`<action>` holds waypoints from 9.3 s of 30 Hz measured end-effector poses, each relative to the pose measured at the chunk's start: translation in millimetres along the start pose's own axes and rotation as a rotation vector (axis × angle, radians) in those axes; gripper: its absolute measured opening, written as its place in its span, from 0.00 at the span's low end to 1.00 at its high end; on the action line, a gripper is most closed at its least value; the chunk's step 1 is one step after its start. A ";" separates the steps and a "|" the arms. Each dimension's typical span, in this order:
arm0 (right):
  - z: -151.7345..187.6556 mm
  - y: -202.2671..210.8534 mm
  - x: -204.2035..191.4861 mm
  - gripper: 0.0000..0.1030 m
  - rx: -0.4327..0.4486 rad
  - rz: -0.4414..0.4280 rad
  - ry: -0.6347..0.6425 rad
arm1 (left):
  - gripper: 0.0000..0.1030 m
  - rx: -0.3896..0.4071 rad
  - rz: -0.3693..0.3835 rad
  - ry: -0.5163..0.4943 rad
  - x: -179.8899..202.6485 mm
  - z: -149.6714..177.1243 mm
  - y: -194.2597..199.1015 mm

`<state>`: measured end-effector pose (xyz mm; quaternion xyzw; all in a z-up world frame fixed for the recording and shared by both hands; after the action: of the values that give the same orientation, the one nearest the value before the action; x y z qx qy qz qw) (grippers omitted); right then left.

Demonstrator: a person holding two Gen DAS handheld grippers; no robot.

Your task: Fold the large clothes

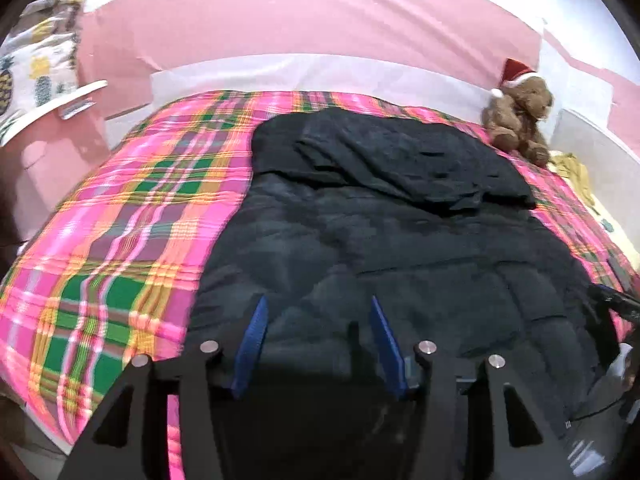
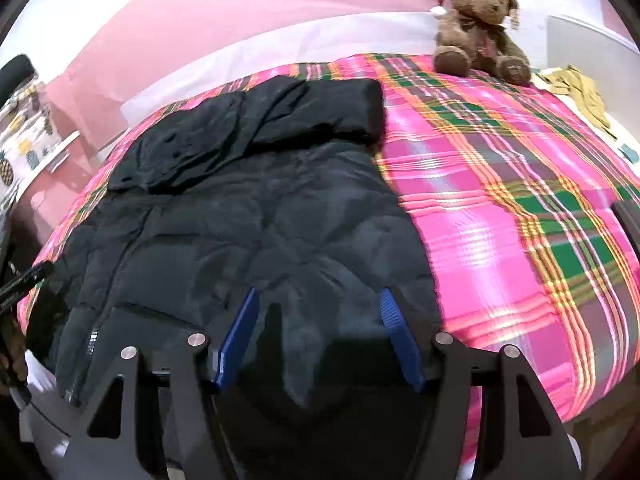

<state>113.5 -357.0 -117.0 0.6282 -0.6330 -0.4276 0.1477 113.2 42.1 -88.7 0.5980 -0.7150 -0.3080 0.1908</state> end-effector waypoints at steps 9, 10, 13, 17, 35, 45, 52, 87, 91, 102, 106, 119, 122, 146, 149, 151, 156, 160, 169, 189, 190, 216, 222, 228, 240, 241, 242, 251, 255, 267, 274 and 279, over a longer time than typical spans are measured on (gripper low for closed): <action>10.3 -2.8 37.6 0.62 -0.042 0.031 -0.099 | 0.59 -0.049 -0.102 0.102 -56.7 39.9 2.9; 13.1 -3.5 40.6 0.62 -0.050 0.026 -0.109 | 0.59 -0.059 -0.093 0.118 -58.8 46.5 2.4; 24.1 -3.3 43.8 0.63 -0.085 -0.001 -0.143 | 0.59 -0.069 -0.046 0.143 -53.2 61.3 3.7; 40.9 -0.3 39.7 0.63 -0.137 -0.065 -0.180 | 0.59 -0.079 0.042 0.163 -30.5 75.3 5.3; 3.4 76.1 3.1 0.13 0.004 -0.280 -0.232 | 0.15 0.051 0.013 0.150 -19.1 30.2 61.4; -16.2 171.8 -16.8 0.13 0.180 -0.368 -0.211 | 0.15 0.257 0.005 0.224 -43.7 -3.1 164.2; -46.1 164.7 -24.8 0.13 0.234 -0.371 -0.202 | 0.15 0.317 0.026 0.229 -48.6 -29.8 170.4; -187.9 -143.1 -33.0 0.20 -0.061 -0.164 -0.288 | 0.23 0.018 0.005 0.251 -83.6 -140.0 -162.7; -205.0 -115.6 -40.8 0.35 -0.028 -0.247 -0.312 | 0.36 0.036 0.059 0.292 -91.7 -153.0 -149.0; -223.4 -52.5 -71.4 0.66 0.147 -0.226 -0.192 | 0.81 0.211 0.051 0.351 -115.1 -193.2 -93.7; -186.8 -65.2 -95.0 0.66 0.086 -0.149 -0.025 | 0.81 0.187 0.166 0.259 -71.9 -185.8 -87.2; -171.8 -173.3 -68.3 0.66 -0.074 0.058 0.032 | 0.81 -0.009 0.105 0.014 -4.2 -177.1 -194.4; -176.0 -167.1 -67.6 0.66 -0.082 0.073 0.027 | 0.81 -0.040 0.097 0.007 -5.2 -179.9 -196.0; -185.5 -215.8 -49.6 0.66 -0.110 0.144 0.015 | 0.78 -0.105 0.216 -0.124 93.0 -200.8 -245.7; -183.2 -216.7 -48.8 0.67 -0.096 0.140 0.010 | 0.78 -0.097 0.199 -0.134 96.9 -201.1 -247.9; -182.4 -218.1 -48.8 0.67 -0.083 0.141 0.010 | 0.78 -0.093 0.197 -0.134 96.5 -200.6 -248.7; -183.8 -219.3 -48.5 0.67 -0.056 0.149 0.005 | 0.78 -0.088 0.184 -0.138 97.6 -200.5 -249.9; -191.8 -197.6 -51.1 0.67 -0.060 0.160 -0.008 | 0.75 -0.114 0.183 -0.125 92.3 -205.0 -239.7; -190.8 -131.9 -151.3 0.67 -0.003 -0.007 0.111 | 0.74 -0.020 0.125 -0.099 12.8 -224.5 -164.6; -165.1 -199.8 -149.6 0.65 -0.076 -0.001 0.124 | 0.70 -0.120 0.047 0.071 -56.0 -166.2 -236.5; -172.2 -185.2 -145.2 0.65 -0.053 0.004 0.119 | 0.69 -0.115 0.058 0.075 -59.6 -168.1 -227.3; -180.8 -189.3 -26.4 0.65 -0.010 0.129 -0.023 | 0.72 -0.044 0.062 0.072 -71.3 -144.9 -221.8; -203.1 -120.7 -51.9 0.65 0.072 0.095 -0.013 | 0.68 -0.034 0.054 0.078 -77.0 -167.0 -178.8; -191.6 -122.8 -117.5 0.65 0.053 0.014 0.121 | 0.69 0.034 0.060 -0.001 -31.2 -200.9 -147.6; -176.1 -165.9 -92.6 0.65 -0.029 0.052 0.106 | 0.68 -0.093 0.047 0.230 -106.0 -142.7 -187.9; -179.5 -159.3 -92.5 0.65 -0.022 0.048 0.104 | 0.68 -0.084 0.040 0.236 -106.9 -143.0 -182.3; -185.1 -151.8 -92.6 0.65 -0.001 0.038 0.102 | 0.67 -0.072 0.025 0.239 -108.9 -146.2 -174.6; -202.1 -169.7 -46.2 0.65 -0.015 0.118 0.016 | 0.67 0.079 0.007 0.035 -73.2 -216.7 -154.8; -197.8 -191.9 -45.4 0.65 -0.047 0.088 -0.001 | 0.67 -0.091 0.036 0.061 -65.8 -171.3 -221.4; -190.8 -222.3 -47.8 0.66 -0.051 0.106 0.019 | 0.70 -0.051 0.016 0.122 -71.6 -150.2 -227.4; -211.9 -171.5 -57.8 0.66 -0.001 0.143 0.043 | 0.68 -0.066 -0.002 0.094 -74.4 -167.0 -201.5; -219.5 -122.6 -85.1 0.66 0.066 0.078 0.088 | 0.66 0.049 0.018 0.117 -69.5 -203.8 -148.9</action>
<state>368.6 -337.6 -46.7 0.6259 -0.6636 -0.3723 0.1712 368.4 52.3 -31.3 0.6132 -0.7152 -0.2532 0.2202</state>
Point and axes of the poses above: each gripper's, at about its wrist camera, not at the fingertips, and y roughly against the way its jaws point, x to its right, z to its underside, the point moved 10 cm from there along -y, roughly the way its jaws point, and after that the axes turned 15 degrees about -y, right-handed, at the moved point
